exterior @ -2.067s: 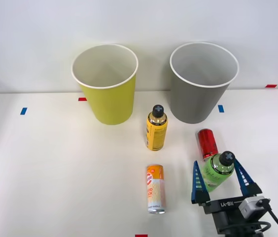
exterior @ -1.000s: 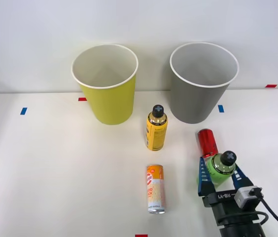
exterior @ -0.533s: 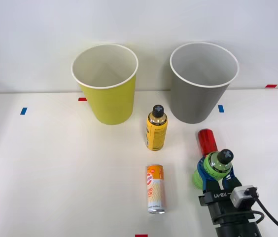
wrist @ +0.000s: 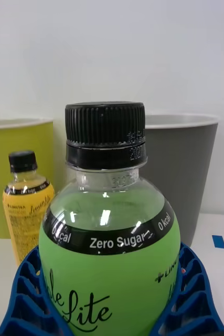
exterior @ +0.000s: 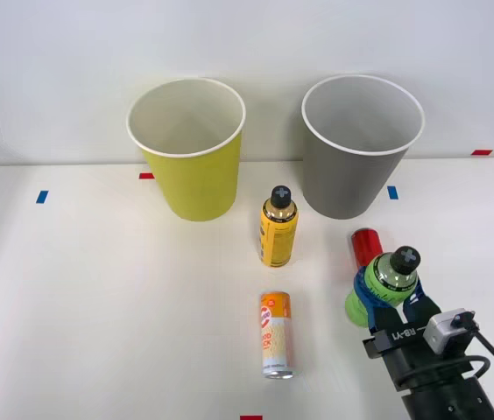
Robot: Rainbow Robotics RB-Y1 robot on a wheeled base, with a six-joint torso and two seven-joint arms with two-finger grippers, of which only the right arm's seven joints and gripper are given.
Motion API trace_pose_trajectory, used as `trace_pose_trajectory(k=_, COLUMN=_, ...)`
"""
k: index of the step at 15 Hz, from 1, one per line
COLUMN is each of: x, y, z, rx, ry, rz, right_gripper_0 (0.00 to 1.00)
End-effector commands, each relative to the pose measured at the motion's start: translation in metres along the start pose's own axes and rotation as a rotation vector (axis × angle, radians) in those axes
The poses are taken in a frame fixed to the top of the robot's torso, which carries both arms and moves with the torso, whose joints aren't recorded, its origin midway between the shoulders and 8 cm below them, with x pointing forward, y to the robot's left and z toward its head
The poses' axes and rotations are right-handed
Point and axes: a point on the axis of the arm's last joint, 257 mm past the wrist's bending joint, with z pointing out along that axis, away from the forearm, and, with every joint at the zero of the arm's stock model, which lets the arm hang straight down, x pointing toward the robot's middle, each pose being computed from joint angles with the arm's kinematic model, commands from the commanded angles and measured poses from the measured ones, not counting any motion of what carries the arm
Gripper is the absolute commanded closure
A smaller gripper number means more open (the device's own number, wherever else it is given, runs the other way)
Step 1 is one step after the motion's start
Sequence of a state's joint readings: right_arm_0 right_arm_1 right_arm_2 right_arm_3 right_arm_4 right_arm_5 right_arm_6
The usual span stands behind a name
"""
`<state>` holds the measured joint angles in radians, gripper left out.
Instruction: Put cans in the gray bin, plastic bottles in the light green bin
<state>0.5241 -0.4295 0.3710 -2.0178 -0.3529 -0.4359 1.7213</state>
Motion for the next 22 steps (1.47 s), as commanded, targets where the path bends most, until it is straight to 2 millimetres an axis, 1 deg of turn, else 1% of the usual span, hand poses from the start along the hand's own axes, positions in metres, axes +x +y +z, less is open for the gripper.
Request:
trace_pose_trajectory(k=1, x=-0.033, y=0.002, z=0.007, rx=-0.048, ry=0.006, rz=0.038, right_gripper_0=1.0)
trace_pose_trajectory(k=3, x=-0.054, y=0.004, z=0.021, rx=-0.071, ry=-0.045, rz=0.056, right_gripper_0=1.0)
trace_pose_trajectory(k=4, x=-0.066, y=0.005, z=0.031, rx=-0.086, ry=-0.077, rz=0.074, right_gripper_0=1.0)
trace_pose_trajectory(k=6, x=-0.082, y=0.007, z=0.049, rx=-0.109, ry=-0.096, rz=0.091, right_gripper_0=1.0)
trace_pose_trajectory(k=8, x=-0.11, y=0.01, z=0.071, rx=-0.125, ry=-0.089, rz=0.075, right_gripper_0=1.0)
trace_pose_trajectory(k=10, x=-0.141, y=0.026, z=0.09, rx=-0.173, ry=-0.1, rz=0.128, right_gripper_0=1.0)
trace_pose_trajectory(k=12, x=-0.163, y=0.042, z=0.106, rx=-0.223, ry=-0.132, rz=0.154, right_gripper_0=1.0)
trace_pose_trajectory(k=15, x=-0.193, y=0.072, z=0.137, rx=-0.292, ry=-0.141, rz=0.147, right_gripper_0=1.0)
trace_pose_trajectory(k=16, x=-0.2, y=0.079, z=0.147, rx=-0.302, ry=-0.129, rz=0.147, right_gripper_0=1.0)
trace_pose_trajectory(k=18, x=-0.208, y=0.103, z=0.171, rx=-0.333, ry=-0.076, rz=0.147, right_gripper_0=1.0)
trace_pose_trajectory(k=19, x=-0.206, y=0.111, z=0.183, rx=-0.347, ry=-0.069, rz=0.155, right_gripper_0=1.0)
trace_pose_trajectory(k=20, x=-0.202, y=0.122, z=0.204, rx=-0.366, ry=-0.087, rz=0.169, right_gripper_0=1.0)
trace_pose_trajectory(k=22, x=-0.193, y=0.138, z=0.233, rx=-0.396, ry=-0.148, rz=0.183, right_gripper_0=1.0)
